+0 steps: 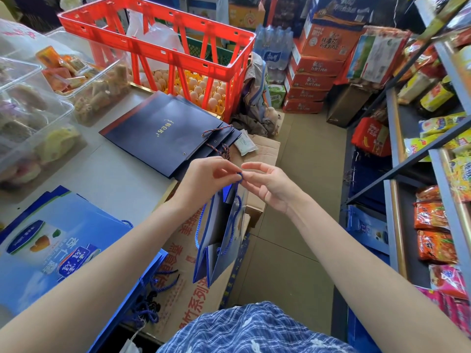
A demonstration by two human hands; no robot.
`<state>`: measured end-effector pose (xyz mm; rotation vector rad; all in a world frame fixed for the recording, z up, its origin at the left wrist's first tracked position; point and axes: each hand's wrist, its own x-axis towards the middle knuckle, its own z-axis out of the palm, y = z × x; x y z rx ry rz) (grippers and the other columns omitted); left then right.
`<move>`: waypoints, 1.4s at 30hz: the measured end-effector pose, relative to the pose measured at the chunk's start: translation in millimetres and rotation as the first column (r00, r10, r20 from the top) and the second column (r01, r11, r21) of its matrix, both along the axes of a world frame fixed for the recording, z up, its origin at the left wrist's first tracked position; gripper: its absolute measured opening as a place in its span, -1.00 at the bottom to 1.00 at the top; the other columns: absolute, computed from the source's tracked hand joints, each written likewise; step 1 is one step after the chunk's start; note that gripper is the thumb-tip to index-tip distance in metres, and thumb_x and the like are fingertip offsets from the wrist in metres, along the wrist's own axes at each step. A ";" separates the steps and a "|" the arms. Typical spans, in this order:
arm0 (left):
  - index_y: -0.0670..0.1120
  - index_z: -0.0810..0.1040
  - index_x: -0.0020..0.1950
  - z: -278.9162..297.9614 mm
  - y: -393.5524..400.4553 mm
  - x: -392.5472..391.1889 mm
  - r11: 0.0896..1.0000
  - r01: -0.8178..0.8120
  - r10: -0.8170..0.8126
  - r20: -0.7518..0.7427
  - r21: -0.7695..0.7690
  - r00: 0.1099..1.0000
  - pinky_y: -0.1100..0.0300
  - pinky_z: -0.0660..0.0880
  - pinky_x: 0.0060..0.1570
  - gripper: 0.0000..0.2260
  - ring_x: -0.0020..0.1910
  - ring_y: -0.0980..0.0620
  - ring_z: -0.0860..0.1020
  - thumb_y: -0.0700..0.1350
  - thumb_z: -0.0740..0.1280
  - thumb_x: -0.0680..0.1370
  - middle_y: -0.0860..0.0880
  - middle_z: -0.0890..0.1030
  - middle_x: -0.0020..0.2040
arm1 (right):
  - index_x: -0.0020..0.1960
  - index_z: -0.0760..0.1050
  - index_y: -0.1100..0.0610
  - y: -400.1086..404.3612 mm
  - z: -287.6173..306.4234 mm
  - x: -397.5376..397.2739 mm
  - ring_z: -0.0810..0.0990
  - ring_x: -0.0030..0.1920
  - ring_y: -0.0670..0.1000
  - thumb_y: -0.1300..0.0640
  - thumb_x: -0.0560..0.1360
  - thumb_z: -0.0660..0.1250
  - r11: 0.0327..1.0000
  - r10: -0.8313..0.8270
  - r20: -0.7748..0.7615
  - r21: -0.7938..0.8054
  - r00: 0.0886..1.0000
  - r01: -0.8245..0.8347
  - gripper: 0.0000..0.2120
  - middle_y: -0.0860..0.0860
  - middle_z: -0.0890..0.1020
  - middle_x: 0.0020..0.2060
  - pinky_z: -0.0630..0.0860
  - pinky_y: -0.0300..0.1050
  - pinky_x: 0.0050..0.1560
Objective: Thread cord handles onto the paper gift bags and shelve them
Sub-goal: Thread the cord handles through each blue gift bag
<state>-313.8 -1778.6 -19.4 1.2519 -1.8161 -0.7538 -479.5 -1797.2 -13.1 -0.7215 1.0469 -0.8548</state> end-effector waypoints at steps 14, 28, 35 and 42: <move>-0.24 0.63 0.02 -6.8 0.0 -9.3 0.894 -0.138 0.334 -0.428 0.427 0.840 0.22 0.60 -0.12 -0.86 -0.22 0.07 0.66 -0.23 0.35 0.51 -0.10 0.67 -0.17 | -0.03 0.51 0.06 9.8 -10.0 -1.9 0.55 0.05 0.03 0.27 0.48 0.36 0.951 0.078 -0.554 -0.207 0.829 -0.228 -0.86 0.04 0.59 -0.02 0.48 -0.02 0.19; -0.17 0.63 -0.05 4.7 2.9 -12.4 0.920 -0.031 0.237 -0.493 0.390 0.837 0.28 0.58 -0.19 -0.88 -0.25 0.06 0.66 -0.31 0.32 0.51 -0.11 0.66 -0.21 | -0.05 0.48 0.09 12.4 -8.7 17.7 0.54 -0.17 -0.04 0.22 0.44 0.41 0.840 -0.081 -0.701 -0.431 0.709 -0.330 -0.86 -0.03 0.57 -0.17 0.50 -0.20 -0.13; -0.12 0.68 -0.11 2.9 -2.5 4.9 0.972 -0.188 0.193 -0.024 0.143 0.981 0.34 0.50 -0.16 -0.91 -0.24 0.05 0.63 -0.23 0.38 0.48 -0.02 0.65 -0.24 | -0.29 0.43 -0.03 11.5 -12.7 6.5 0.52 -0.34 -0.11 0.34 0.41 0.33 0.822 -0.150 -0.704 -0.479 0.694 -0.309 -0.71 -0.10 0.55 -0.31 0.56 -0.02 -0.22; -0.16 0.65 -0.13 8.6 -3.7 0.1 0.911 -0.101 0.258 -0.360 0.401 0.897 0.10 0.59 -0.04 -0.92 -0.26 0.01 0.65 -0.27 0.36 0.49 -0.15 0.67 -0.20 | -0.18 0.40 -0.02 11.1 -4.3 16.8 0.45 -0.53 -0.17 0.32 0.42 0.39 0.822 -0.104 -0.566 -0.512 0.818 -0.250 -0.72 -0.01 0.59 -0.29 0.40 -0.21 -0.41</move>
